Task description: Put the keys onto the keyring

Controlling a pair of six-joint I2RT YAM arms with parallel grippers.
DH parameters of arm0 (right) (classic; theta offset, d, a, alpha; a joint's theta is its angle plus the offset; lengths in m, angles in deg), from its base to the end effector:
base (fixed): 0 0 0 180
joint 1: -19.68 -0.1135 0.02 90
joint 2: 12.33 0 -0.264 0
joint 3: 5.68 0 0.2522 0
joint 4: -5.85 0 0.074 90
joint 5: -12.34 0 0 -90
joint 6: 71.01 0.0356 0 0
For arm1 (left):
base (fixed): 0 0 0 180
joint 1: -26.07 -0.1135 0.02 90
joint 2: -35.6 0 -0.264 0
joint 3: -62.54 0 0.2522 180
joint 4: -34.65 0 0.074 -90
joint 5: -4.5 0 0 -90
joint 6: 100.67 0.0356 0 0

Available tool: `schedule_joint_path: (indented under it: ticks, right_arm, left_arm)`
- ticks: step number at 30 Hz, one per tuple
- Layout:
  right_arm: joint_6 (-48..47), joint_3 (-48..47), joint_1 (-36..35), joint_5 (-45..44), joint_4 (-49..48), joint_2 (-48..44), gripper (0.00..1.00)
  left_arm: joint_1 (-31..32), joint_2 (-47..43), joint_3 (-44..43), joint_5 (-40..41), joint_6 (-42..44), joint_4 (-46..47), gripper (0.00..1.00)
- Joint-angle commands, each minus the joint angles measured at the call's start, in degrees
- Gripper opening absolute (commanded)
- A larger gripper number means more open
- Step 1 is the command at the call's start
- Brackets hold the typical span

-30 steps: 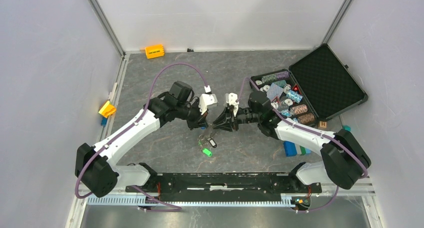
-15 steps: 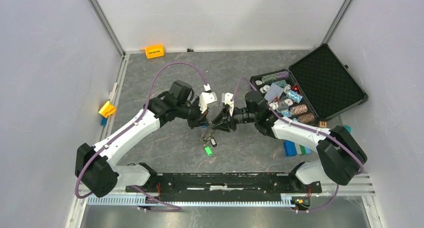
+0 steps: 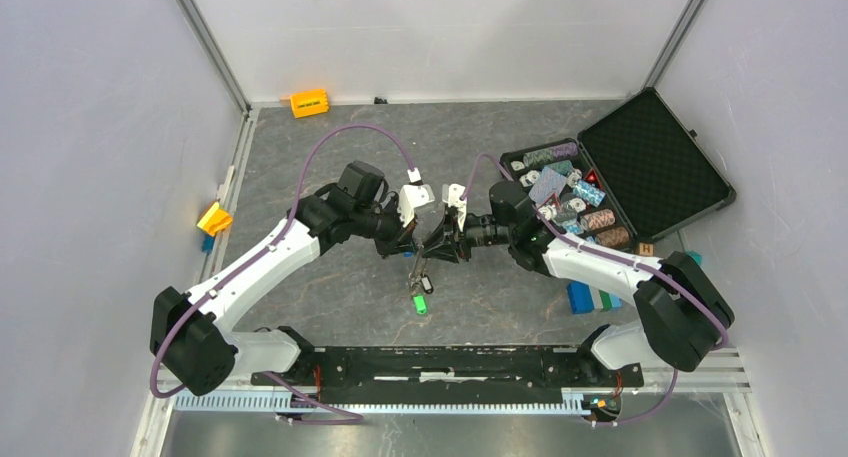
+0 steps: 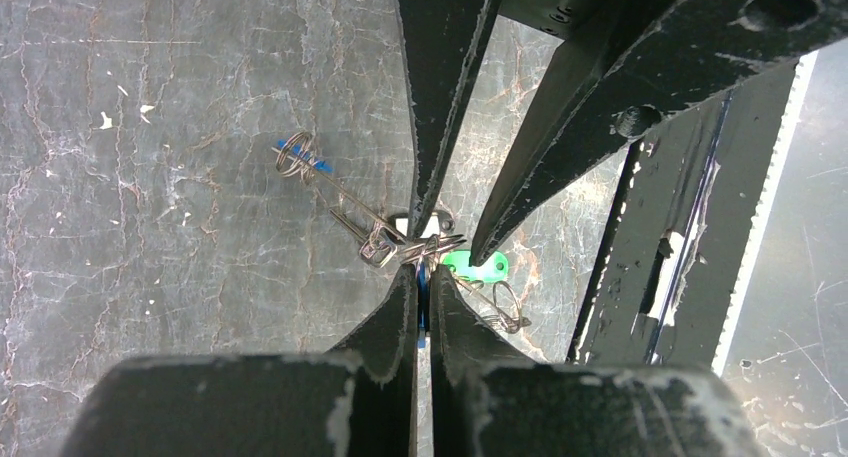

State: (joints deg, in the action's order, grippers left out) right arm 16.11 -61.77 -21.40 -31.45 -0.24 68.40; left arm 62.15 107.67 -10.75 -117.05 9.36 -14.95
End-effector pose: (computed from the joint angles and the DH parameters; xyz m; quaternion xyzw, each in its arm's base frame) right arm 0.2094 0.2167 0.2375 -0.4920 0.6067 0.4768 0.4033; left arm 0.1993 -0.1683 0.2920 0.5083 0.7484 -0.2994 0.3031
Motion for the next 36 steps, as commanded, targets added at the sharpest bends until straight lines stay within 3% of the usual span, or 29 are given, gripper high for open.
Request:
schedule_joint_path:
  ticks: [1,13,28,36]
  right_arm:
    - [1.4,-2.7,-0.3,-0.5,-2.0,0.0,0.29]
    - [1.4,-3.3,-0.3,-1.9,-0.9,-0.1,0.2]
    - [-2.4,-4.4,-0.1,-2.8,2.4,-0.8,0.0]
    - [-4.5,-2.7,1.4,1.6,0.5,-2.6,0.0]
  left_arm:
    - [0.0,-0.7,-1.3,-0.8,-2.2,2.6,0.02]
    - [-0.1,-0.6,-1.1,-1.4,-2.3,2.6,0.02]
    - [0.0,-1.6,-0.2,-1.5,-1.7,2.4,0.02]
    - [0.0,-2.2,0.4,-1.0,-0.8,1.9,0.02]
